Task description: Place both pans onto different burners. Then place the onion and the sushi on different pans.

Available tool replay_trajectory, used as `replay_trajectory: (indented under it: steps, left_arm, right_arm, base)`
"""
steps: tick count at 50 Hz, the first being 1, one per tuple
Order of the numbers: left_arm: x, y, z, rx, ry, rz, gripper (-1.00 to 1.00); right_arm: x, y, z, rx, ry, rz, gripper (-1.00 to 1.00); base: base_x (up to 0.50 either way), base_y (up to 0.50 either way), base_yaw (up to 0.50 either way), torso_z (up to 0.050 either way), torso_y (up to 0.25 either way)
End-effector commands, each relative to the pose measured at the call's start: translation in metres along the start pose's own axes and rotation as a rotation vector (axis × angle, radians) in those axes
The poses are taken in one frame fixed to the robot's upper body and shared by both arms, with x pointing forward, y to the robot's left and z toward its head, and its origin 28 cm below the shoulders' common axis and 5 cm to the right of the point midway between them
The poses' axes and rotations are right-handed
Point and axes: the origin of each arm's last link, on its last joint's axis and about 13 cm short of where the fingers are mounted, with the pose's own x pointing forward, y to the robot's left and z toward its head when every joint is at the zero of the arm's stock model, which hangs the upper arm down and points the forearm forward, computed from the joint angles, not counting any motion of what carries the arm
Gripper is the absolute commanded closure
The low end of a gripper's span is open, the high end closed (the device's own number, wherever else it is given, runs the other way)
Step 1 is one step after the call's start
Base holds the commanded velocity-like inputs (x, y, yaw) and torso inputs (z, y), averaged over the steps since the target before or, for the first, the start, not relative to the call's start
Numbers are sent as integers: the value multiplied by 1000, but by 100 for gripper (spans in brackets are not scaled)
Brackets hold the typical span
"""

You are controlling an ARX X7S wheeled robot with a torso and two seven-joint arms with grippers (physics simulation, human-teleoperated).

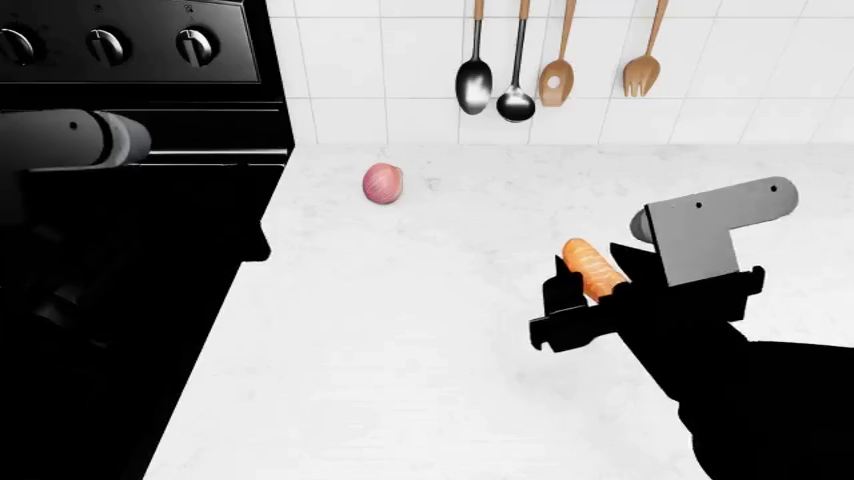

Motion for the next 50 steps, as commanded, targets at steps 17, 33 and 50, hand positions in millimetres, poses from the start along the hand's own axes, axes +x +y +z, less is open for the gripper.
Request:
replay_trajectory:
  steps: [17, 33, 50]
  left_arm:
    - [108, -43, 5, 66, 116, -97, -100]
    - [202, -73, -6, 120, 164, -41, -100]
    - [221, -88, -34, 165, 239, 41, -100]
  right_arm:
    - [-42, -16, 5, 70, -147, -85, 100]
    - [-40, -20, -2, 96, -146, -98, 100]
    - [-40, -23, -9, 115, -140, -94, 100]
  base:
    - [0, 0, 0, 0, 0]
    - [0, 0, 0, 0, 0]
    - [0, 0, 0, 0, 0]
